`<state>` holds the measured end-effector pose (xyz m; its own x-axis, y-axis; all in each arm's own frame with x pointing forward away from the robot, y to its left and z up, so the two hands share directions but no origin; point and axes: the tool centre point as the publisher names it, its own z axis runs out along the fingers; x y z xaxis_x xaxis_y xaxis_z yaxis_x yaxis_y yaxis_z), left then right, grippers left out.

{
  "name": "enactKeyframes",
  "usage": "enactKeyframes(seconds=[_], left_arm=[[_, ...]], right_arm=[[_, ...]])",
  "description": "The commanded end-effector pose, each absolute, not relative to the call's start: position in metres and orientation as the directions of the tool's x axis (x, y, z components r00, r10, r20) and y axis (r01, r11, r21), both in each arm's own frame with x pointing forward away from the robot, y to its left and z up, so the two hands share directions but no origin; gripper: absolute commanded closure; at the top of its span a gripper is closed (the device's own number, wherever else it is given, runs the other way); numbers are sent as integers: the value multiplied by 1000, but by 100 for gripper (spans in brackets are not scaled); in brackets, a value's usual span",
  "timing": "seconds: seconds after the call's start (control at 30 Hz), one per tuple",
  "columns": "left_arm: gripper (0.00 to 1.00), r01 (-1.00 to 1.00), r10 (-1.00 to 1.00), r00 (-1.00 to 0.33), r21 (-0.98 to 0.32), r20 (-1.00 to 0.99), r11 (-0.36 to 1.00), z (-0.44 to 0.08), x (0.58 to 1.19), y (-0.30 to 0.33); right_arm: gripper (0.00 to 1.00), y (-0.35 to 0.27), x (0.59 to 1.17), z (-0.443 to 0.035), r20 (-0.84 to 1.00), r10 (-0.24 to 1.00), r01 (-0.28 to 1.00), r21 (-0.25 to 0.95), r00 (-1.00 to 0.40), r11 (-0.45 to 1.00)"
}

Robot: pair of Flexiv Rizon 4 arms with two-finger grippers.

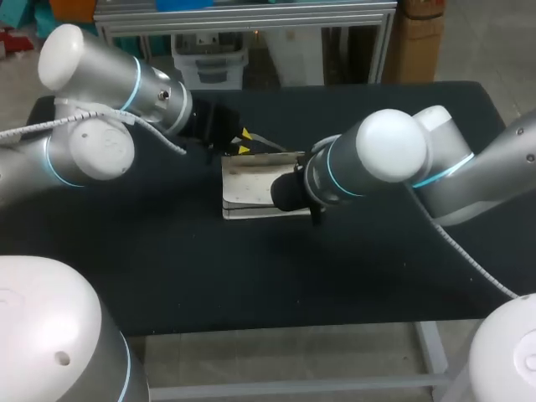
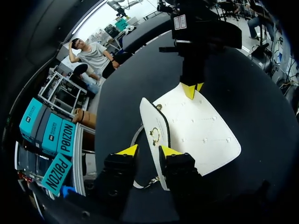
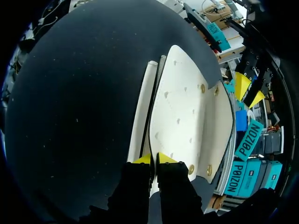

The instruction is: Pick up the bag, open it, inspect its contents, close it, and place it on the opposite side

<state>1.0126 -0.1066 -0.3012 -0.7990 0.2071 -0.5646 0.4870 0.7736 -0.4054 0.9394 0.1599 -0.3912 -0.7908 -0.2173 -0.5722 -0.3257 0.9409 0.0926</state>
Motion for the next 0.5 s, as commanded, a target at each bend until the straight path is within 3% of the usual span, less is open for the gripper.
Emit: enactKeyframes(seconds=[0.03, 0.4, 0.5], left_arm=[[3, 490, 208, -804, -422, -558, 763, -310, 1013, -104], [9, 490, 195, -814, -468, -547, 735, -318, 1001, -99], [16, 488, 196, -817, -469, -543, 736, -324, 1004, -105]], right_arm=[[100, 160, 942, -395, -566, -222, -328, 92, -794, 940], [100, 164, 944, -395, -561, -230, -333, 86, -795, 939], [100, 166, 944, -395, -560, -234, -335, 83, -794, 938]])
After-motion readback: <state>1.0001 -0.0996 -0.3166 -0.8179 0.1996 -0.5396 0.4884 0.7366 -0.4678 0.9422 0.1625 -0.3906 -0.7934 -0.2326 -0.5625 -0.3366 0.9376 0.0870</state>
